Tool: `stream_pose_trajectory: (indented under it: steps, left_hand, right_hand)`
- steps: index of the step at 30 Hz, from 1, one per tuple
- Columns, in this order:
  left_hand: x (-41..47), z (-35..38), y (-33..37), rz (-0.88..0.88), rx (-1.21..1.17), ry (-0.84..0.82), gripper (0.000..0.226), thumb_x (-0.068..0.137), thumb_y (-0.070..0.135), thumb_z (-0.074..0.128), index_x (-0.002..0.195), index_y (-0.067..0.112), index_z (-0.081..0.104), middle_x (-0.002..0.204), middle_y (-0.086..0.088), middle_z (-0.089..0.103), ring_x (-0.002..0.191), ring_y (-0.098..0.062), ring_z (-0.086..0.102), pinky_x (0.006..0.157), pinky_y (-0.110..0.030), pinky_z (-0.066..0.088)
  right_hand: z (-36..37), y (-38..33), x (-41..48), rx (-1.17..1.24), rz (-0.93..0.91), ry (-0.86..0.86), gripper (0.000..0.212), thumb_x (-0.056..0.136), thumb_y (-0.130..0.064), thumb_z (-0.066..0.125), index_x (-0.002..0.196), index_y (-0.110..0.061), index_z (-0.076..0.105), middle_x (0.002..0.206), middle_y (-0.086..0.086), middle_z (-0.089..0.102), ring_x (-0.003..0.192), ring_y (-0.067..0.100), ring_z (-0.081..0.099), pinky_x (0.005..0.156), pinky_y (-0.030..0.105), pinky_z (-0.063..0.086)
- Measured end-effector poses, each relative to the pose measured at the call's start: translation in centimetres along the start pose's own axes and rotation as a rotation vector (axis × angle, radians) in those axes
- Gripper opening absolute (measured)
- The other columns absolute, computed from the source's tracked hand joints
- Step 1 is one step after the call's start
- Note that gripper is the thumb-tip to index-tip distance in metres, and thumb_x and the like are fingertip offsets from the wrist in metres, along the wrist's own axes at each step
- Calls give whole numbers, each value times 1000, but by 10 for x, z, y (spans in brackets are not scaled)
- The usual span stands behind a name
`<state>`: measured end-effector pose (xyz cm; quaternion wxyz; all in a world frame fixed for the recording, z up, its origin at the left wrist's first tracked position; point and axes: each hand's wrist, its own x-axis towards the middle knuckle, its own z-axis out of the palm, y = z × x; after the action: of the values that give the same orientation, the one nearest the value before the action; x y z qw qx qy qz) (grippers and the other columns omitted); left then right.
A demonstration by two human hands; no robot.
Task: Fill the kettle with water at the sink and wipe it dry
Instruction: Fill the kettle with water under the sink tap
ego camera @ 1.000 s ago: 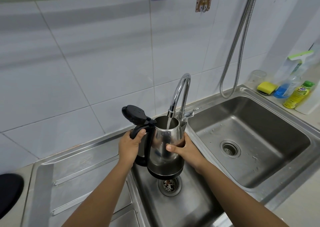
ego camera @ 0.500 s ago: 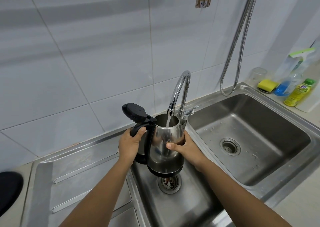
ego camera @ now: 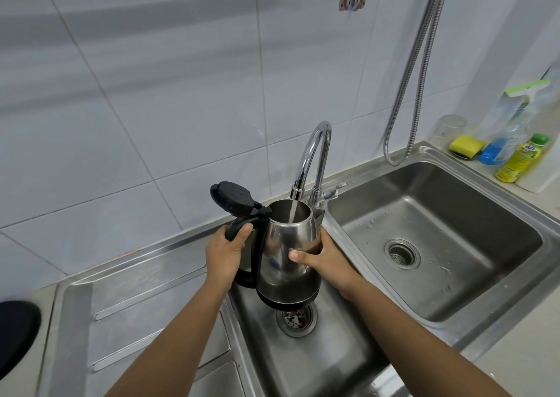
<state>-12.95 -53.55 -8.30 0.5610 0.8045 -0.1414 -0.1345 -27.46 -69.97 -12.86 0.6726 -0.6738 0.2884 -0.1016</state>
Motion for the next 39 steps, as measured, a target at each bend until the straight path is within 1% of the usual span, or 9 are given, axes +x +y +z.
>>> stream_pose_trajectory:
  steps: [5, 11, 19, 23, 26, 31, 33, 36, 39]
  left_hand:
    - [-2, -2, -1, -3, -9, 7, 21, 86, 49, 60, 76, 30, 54, 76, 2, 64, 81, -24, 66, 63, -24, 42]
    - [-3, -4, -2, 2, 1, 10, 22, 86, 50, 60, 76, 30, 54, 76, 2, 64, 80, -23, 65, 64, -25, 43]
    - [-2, -10, -5, 6, 0, 34, 24, 86, 47, 61, 74, 27, 55, 71, -4, 64, 71, -21, 61, 61, -27, 41]
    - [-2, -12, -6, 7, -14, 38, 23, 86, 47, 61, 75, 28, 56, 73, -5, 65, 73, -20, 62, 62, -26, 41]
    - [-1, -14, -9, 7, -19, 41, 23, 86, 47, 61, 76, 27, 57, 76, -6, 67, 76, -21, 63, 62, -25, 41]
    - [1, -16, -14, 10, -16, 47, 22, 85, 47, 62, 76, 29, 56, 77, -6, 67, 79, -24, 65, 63, -26, 43]
    - [2, -16, -16, 6, -19, 49, 21, 85, 48, 62, 76, 29, 57, 78, -6, 68, 80, -25, 66, 65, -27, 45]
    - [3, -16, -18, 0, -27, 48, 22, 85, 48, 63, 76, 28, 58, 79, -8, 68, 81, -27, 66, 67, -29, 45]
    - [4, -15, -18, -4, -35, 46, 26, 82, 52, 63, 75, 28, 57, 79, -8, 68, 81, -28, 66, 67, -29, 45]
  right_hand:
    - [2, -2, -3, -2, -2, -15, 100, 64, -38, 96, 149, -30, 43, 129, -5, 73, 124, 15, 67, 115, 45, 47]
    - [5, -5, -6, 0, 12, -30, 106, 60, -46, 97, 149, -31, 43, 132, -8, 71, 126, 14, 65, 115, 46, 47]
    - [10, -7, -9, 9, 18, -42, 105, 58, -46, 96, 148, -33, 43, 132, -9, 70, 126, 13, 64, 116, 46, 46]
    - [14, -9, -9, 22, 28, -52, 122, 48, -58, 98, 151, -32, 40, 136, -8, 67, 129, 16, 63, 118, 47, 44]
    - [16, -12, -9, 13, 27, -59, 122, 48, -58, 98, 152, -33, 40, 136, -9, 67, 129, 17, 62, 117, 48, 44]
    - [19, -15, -11, 5, 47, -74, 135, 45, -64, 97, 158, -30, 31, 142, -7, 62, 134, 19, 58, 119, 48, 42]
    - [19, -16, -11, -3, 58, -71, 133, 47, -62, 97, 158, -29, 31, 143, -6, 62, 135, 20, 57, 120, 48, 41]
    - [20, -18, -12, -12, 53, -77, 117, 52, -56, 97, 152, -32, 38, 137, -7, 66, 131, 17, 60, 119, 46, 42]
    - [20, -17, -12, -2, 61, -69, 126, 47, -62, 97, 153, -33, 37, 137, -6, 67, 131, 19, 60, 119, 49, 43]
